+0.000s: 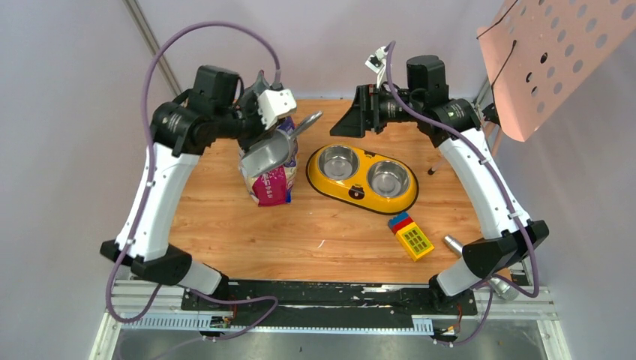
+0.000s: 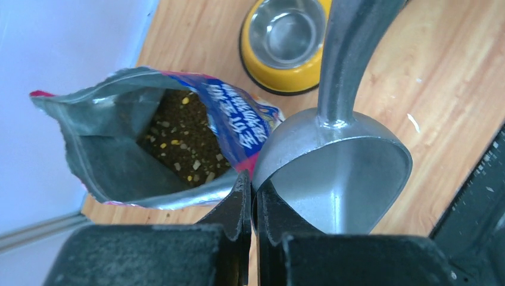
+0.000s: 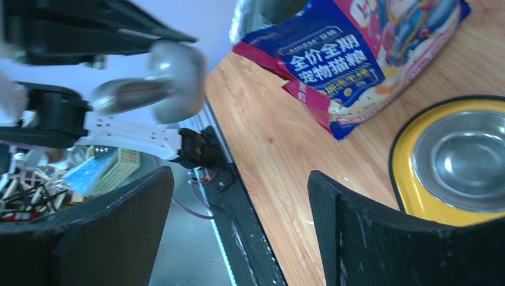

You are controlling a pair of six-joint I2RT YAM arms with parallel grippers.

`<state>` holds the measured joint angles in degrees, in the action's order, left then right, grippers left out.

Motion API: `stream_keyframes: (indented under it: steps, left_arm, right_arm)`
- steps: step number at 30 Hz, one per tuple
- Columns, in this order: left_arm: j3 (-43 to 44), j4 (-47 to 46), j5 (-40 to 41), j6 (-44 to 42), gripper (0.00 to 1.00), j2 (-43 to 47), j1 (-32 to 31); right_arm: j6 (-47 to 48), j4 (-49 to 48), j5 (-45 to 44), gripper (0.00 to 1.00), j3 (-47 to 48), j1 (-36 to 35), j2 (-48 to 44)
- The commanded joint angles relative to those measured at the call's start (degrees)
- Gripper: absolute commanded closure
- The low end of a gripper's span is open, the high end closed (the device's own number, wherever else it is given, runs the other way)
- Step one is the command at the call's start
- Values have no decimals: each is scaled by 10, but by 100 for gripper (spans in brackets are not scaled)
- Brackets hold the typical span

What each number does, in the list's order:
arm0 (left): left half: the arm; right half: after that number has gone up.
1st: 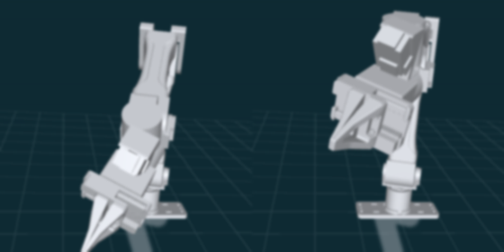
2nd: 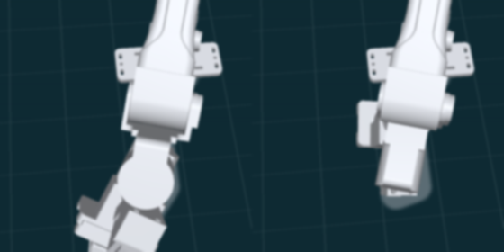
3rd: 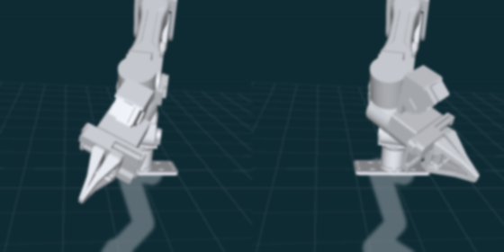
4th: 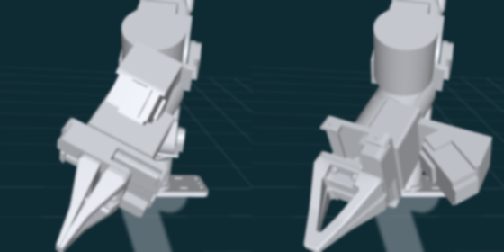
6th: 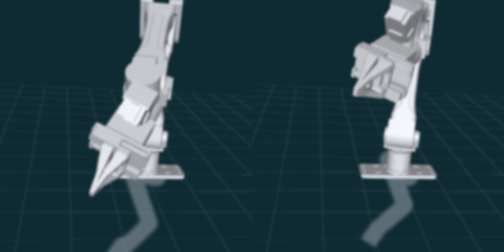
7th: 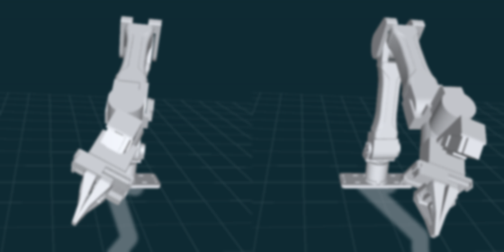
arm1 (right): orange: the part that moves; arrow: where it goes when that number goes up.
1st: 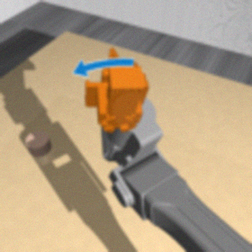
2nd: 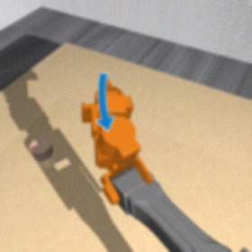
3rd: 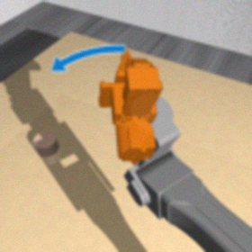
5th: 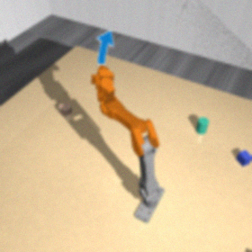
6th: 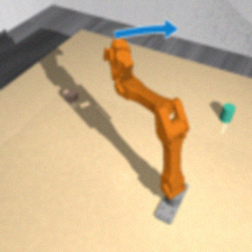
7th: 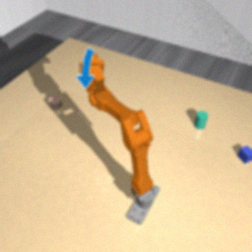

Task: Serve the pet food

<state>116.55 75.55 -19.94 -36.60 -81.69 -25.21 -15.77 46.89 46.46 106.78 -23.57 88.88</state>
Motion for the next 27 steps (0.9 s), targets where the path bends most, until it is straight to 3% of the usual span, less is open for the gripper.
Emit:
stream_keyframes:
  steps: [1, 6, 13, 18, 27]
  left_arm:
    - [91, -25, 99, 89, 100, -75, -11]
    - [172, -14, 103, 99, 100, -144, -26]
    - [208, -17, 92, 98, 100, -174, -64]
    - [215, -21, 94, 90, 100, -182, -78]
    - [228, -21, 115, 78, 100, -200, -97]
  right_arm:
    - [-51, -67, 103, 15, 27, 13, 1]
    - [-80, -110, 131, 15, 3, 18, -9]
    - [-127, -131, 42, 16, 47, 19, 34]
    - [-129, -137, 52, 23, 89, 19, 75]
    - [-115, -143, 98, 37, 52, 19, 59]
